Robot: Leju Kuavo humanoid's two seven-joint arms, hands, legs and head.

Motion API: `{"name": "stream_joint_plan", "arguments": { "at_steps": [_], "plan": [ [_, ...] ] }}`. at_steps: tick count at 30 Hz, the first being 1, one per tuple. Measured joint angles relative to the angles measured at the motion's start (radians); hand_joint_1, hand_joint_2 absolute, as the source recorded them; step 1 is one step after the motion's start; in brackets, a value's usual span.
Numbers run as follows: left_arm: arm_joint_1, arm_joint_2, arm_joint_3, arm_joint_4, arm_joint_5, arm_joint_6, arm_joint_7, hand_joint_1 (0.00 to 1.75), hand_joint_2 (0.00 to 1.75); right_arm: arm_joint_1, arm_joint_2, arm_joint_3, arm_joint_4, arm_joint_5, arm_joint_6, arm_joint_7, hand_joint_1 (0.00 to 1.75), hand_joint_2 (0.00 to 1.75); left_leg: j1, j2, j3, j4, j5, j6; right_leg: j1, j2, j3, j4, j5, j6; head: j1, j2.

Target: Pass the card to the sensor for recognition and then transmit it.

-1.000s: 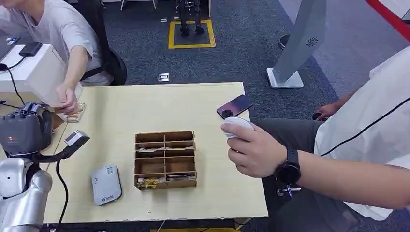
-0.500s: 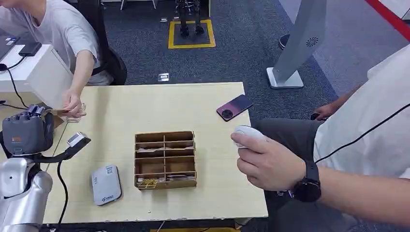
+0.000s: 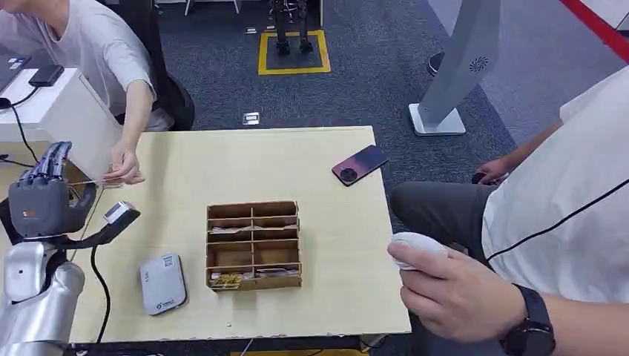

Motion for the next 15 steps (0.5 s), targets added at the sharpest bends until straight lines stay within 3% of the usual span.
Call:
{"name": "stream_joint_plan", "arguments": {
  "at_steps": [7,15],
  "plan": [
    [0.054,0.052,0.000,-0.034,0.052,-0.080,-0.032,0.00,1.75,0.001,0.000,0.000,0.000,0.000,0.002,-0.003,0.00,1.75,0.000,0.001,0.000,0.000,0.000,0.000,0.000,0.001,0.000,0.000,0.000,0.000,0.000,0.000],
    [0.107,0.097,0.000,-0.076,0.067,-0.100,-0.033,0.00,1.75,-0.005,0.000,0.000,0.000,0.000,0.005,-0.004,0.00,1.75,0.000,-0.001,-0.001,0.000,0.000,0.000,0.000,-0.001,-0.001,0.000,0.000,0.000,0.000,0.000]
  ]
}}
